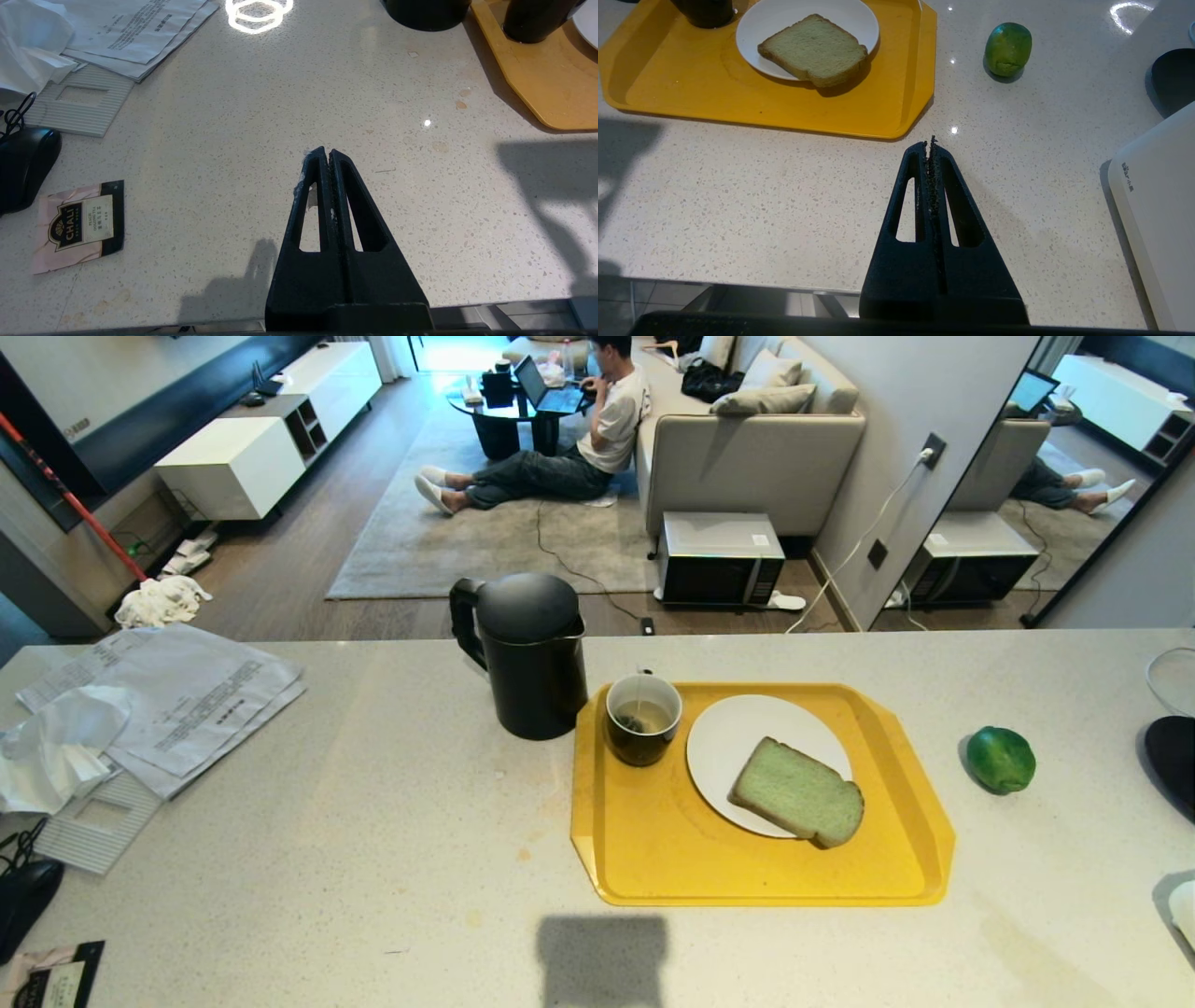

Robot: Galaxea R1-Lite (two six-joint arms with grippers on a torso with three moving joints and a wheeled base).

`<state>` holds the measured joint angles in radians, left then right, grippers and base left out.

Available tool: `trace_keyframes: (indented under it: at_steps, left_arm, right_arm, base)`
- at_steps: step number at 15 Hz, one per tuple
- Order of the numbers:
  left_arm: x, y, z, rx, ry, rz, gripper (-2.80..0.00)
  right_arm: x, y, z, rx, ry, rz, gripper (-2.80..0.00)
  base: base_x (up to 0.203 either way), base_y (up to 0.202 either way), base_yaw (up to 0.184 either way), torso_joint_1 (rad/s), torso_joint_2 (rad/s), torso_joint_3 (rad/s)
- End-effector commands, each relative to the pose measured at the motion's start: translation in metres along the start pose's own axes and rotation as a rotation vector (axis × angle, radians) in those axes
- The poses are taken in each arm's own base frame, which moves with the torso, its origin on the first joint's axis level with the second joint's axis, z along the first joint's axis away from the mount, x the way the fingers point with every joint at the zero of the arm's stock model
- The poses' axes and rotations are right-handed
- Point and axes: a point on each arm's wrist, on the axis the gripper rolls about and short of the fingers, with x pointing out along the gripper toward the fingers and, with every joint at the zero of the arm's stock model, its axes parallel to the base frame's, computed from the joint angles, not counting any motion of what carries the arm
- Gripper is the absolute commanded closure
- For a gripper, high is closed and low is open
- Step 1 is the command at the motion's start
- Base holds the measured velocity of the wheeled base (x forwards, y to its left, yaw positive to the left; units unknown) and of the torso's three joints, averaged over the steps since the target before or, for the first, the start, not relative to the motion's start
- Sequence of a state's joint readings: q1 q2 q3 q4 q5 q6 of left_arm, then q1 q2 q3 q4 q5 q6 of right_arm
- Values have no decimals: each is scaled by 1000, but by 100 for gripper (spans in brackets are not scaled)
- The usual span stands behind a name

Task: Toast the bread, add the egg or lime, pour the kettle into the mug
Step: Pick up the bread slice

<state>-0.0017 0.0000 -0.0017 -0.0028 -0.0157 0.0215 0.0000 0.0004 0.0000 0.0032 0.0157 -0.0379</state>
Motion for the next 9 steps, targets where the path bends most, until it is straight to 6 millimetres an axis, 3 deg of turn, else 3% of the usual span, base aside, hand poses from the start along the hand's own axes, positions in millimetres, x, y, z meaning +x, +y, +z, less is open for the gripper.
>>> trace_keyframes:
  at_steps: [1,4,9]
  left_arm:
    - [0,0,0,0,1,-1,0]
    - [0,0,0,0,1,-1,0]
    - [0,0,0,0,1,0,0]
  right_arm:
    - [-3,0,8,0,-23,1,0]
    - [-4,0,20,3,51,24,0]
    - [37,-1,56,112,315,70,0]
  base:
    - [0,0,0,0,0,0]
    - [0,0,0,0,0,0]
    - [0,0,0,0,0,0]
